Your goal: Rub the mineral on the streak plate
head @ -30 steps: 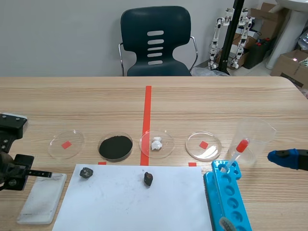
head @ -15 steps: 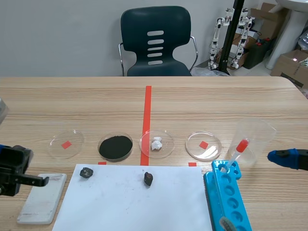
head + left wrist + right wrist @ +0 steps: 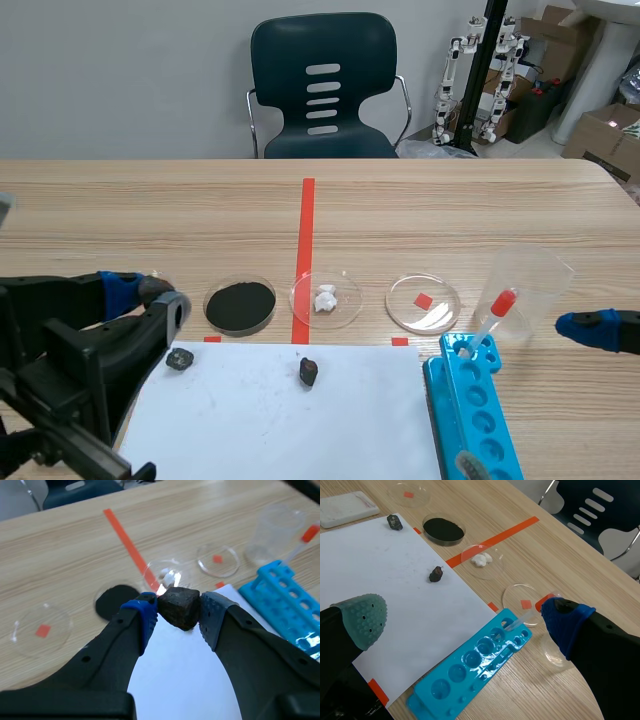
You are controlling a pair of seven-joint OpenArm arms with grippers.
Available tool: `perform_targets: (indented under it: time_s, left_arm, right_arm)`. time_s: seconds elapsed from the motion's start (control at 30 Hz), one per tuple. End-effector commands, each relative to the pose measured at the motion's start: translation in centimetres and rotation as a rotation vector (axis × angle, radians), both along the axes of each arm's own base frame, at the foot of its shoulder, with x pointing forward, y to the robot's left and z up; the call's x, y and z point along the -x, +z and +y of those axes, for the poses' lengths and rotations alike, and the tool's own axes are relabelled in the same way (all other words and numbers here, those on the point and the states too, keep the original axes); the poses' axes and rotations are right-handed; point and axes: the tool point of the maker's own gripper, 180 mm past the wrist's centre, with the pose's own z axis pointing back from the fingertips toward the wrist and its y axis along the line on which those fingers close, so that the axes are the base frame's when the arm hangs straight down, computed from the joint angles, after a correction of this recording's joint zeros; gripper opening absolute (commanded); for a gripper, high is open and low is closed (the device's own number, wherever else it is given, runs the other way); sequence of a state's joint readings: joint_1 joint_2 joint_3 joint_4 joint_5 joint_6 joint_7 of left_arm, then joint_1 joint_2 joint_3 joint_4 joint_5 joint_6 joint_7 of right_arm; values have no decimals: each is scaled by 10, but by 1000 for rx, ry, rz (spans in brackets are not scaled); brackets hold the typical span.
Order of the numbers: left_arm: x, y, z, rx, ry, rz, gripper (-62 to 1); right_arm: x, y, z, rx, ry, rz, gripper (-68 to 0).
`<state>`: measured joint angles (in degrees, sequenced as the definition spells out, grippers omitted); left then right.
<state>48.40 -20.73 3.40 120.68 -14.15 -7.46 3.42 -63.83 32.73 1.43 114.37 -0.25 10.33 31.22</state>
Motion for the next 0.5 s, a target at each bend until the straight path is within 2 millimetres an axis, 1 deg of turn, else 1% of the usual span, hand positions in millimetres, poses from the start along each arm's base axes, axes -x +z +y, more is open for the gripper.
perform_targets:
  time_s: [0.0, 0.13, 0.47]
  left_arm:
    - [-3, 14, -6, 37, -9, -41, -498]
    - [-1, 19, -12, 54, -36, -50, -498]
    - [0, 19, -13, 55, -38, -51, -498]
  right_arm:
    - [-3, 6, 0, -10, 3, -23, -20]
    - [-3, 6, 0, -10, 3, -23, -20]
    - [-3, 6, 0, -10, 3, -23, -20]
